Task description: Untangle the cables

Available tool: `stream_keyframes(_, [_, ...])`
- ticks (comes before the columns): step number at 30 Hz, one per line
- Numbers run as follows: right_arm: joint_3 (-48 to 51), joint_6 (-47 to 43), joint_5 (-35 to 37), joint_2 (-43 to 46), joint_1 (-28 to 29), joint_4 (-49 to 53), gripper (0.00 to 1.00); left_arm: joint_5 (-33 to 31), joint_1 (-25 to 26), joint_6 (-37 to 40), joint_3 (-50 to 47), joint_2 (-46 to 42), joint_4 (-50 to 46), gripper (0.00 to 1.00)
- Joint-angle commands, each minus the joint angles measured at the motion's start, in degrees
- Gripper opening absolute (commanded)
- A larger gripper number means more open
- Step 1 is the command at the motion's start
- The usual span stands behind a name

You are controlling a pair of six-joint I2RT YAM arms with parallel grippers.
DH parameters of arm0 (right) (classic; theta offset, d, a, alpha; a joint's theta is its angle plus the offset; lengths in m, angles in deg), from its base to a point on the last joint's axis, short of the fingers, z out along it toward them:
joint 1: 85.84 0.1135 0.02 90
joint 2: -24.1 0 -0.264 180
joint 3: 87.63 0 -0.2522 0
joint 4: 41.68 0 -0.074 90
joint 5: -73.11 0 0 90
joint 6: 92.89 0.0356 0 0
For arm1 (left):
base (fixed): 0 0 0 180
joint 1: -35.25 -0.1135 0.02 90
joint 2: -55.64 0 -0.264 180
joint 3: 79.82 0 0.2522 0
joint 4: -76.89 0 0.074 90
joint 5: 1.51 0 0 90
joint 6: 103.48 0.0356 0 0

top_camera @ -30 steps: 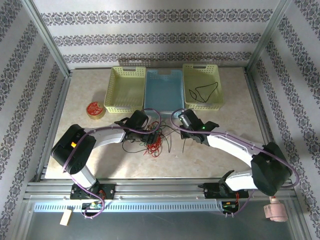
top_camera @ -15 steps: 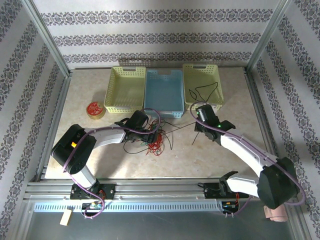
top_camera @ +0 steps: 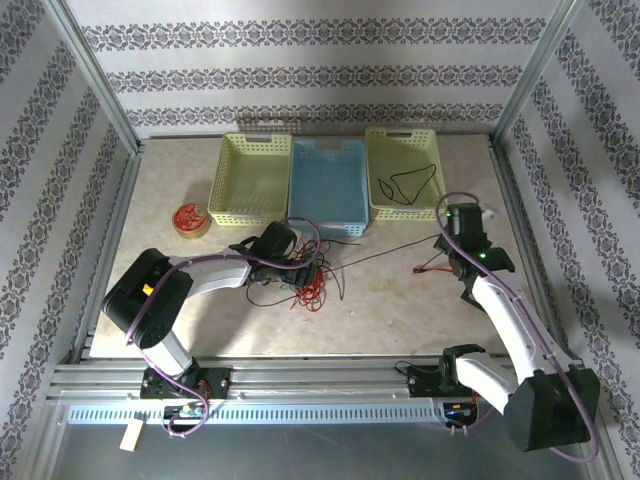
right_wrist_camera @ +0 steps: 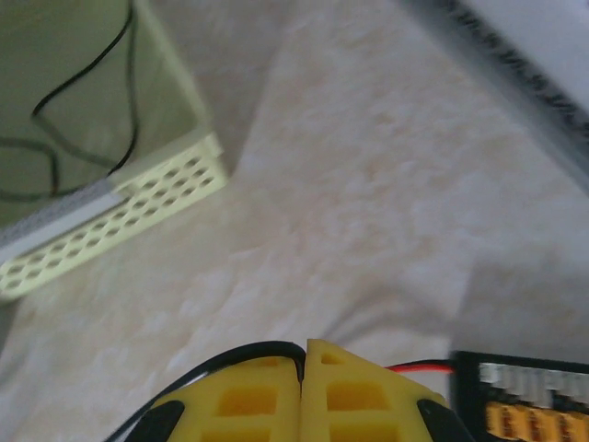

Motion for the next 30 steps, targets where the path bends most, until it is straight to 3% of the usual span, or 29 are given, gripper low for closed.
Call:
stream_keyframes(1, [-3.4,-0.4,0.1,2.4,-4.1,1.0,0.00,-4.2,-0.3,-1.1,-2.4,1.5,-4.8,0.91])
stream_keyframes(5, [-5.2,-1.7,-2.1,2.5,-4.4,1.6,0.00,-4.2,-0.2,-0.6,-1.9,1.9,-4.9,0.89])
stream_keyframes(7, [-4.6,-1.3,-3.9,1.4,-1.6,1.6,0.00,-3.4,-0.2,-0.2,-1.3,2.1,-5.0,0.88])
stream_keyframes(14, [-1.1,-3.8,-3.5,-9.4,23.8,-1.6,0.00,-2.6,-0.1,0.6,-0.2,2.2,-4.9,0.87])
stream_keyframes(19, [-3.8,-10.4,-12.2,-21.9,35.2,-3.9,0.00,-2.5,0.2,1.4,1.5,3.1,-5.8,0.87])
stream_keyframes(23, [-7.2,-16.4,-19.1,-30.4,40.2,-2.4,0.00,-2.3,0.3,1.7,2.1,3.3,-6.3,0.87])
stream_keyframes(30, [-7.7,-18.8,-24.8,-33.7,43.5,-2.7,0.01,-1.5,0.4,1.9,2.2,3.0,-6.8,0.87])
